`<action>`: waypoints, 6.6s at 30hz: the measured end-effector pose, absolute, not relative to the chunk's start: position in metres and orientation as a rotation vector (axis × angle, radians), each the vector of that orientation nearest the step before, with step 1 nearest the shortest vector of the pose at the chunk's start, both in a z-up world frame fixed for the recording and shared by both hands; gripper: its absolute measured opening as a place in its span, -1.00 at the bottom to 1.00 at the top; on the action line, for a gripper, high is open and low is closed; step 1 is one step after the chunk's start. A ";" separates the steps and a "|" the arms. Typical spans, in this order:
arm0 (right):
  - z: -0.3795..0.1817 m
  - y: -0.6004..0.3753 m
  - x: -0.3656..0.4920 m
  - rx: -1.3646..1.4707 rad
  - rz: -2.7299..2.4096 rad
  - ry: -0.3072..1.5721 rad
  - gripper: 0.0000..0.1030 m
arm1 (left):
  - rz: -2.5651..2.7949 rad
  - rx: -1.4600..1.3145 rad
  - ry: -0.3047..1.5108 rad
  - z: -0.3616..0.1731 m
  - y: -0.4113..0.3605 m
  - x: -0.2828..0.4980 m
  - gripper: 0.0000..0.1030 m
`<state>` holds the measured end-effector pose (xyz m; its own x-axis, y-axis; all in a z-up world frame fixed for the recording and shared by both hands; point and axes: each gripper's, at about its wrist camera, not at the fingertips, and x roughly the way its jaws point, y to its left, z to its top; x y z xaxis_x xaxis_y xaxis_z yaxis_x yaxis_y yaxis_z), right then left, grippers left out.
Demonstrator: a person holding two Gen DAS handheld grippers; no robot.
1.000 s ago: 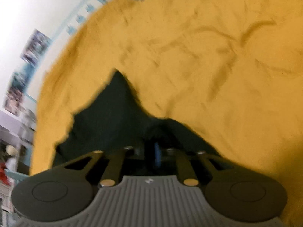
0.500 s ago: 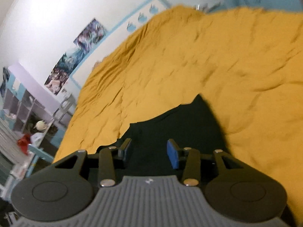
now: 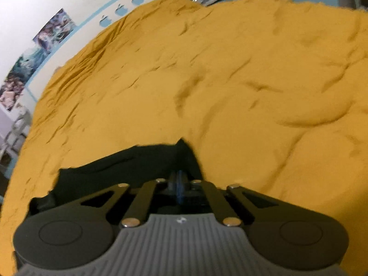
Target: Fold small clothes
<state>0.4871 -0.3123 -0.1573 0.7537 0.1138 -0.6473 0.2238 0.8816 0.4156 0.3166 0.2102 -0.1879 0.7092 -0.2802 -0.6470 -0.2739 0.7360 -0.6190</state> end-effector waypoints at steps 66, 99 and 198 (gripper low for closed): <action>-0.146 -0.416 -0.013 0.397 0.689 1.085 -0.09 | -0.593 -0.802 0.761 -0.203 0.234 -0.041 -0.28; -0.085 -0.411 0.023 0.733 0.837 0.882 -0.67 | -0.467 -1.029 0.655 -0.147 0.233 -0.024 -0.86; -0.117 -0.367 0.279 0.167 0.286 0.749 0.28 | -0.250 -0.437 0.826 -0.163 0.240 0.221 -0.12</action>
<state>0.2790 -0.3667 -0.1166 0.6965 0.3140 -0.6452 -0.1959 0.9482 0.2500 0.2213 0.2403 -0.1629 0.6560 -0.3795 -0.6525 0.0462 0.8830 -0.4671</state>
